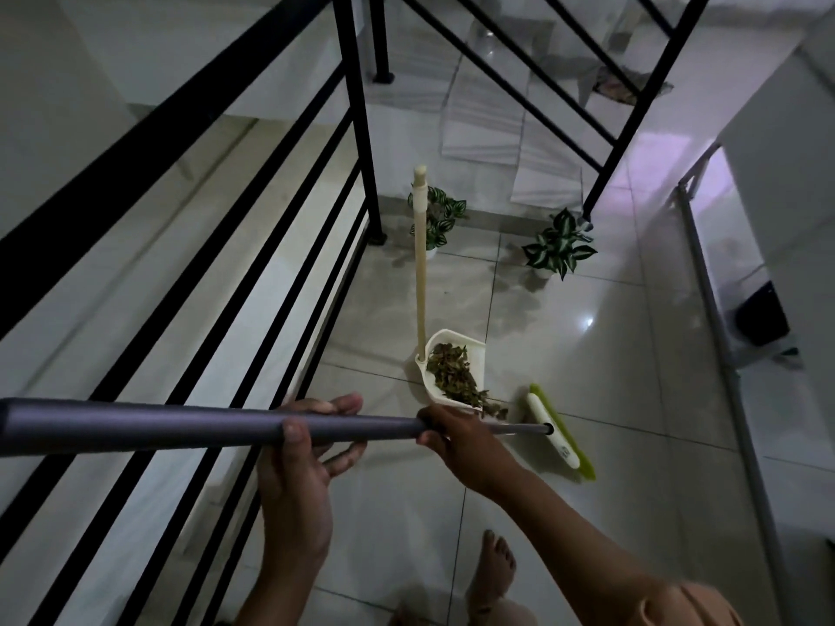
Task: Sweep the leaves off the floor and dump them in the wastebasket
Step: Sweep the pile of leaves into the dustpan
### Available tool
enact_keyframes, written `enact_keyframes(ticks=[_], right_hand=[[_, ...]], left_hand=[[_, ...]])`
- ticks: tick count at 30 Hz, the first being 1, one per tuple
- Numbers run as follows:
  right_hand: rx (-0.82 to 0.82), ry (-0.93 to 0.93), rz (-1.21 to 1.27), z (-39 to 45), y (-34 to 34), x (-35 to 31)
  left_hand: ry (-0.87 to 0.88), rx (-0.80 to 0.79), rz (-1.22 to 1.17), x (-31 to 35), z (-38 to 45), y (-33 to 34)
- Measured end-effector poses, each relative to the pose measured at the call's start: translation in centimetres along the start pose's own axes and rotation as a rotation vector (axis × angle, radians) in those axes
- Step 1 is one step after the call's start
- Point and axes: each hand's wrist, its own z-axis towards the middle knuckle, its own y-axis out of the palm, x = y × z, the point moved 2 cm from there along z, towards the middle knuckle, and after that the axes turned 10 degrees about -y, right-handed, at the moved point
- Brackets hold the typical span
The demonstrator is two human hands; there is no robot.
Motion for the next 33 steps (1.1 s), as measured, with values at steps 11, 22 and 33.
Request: enact_keyframes(ticks=[11,22,33], right_hand=[[-0.05,-0.022,0.127,1.7,2.2,-2.7],[-0.018,-0.171,0.052,2.7,-0.5,-6.1],[-0.037,0.0,0.017,-0.7,-1.3,-2.3]], left_hand=[[0.022,0.074,0.036,1.6,0.0,-2.7],[0.141,0.048,-0.038,4.6,-1.7,-2.7],[0.044,-0.045,0.008,1.6,-1.0,0.2]])
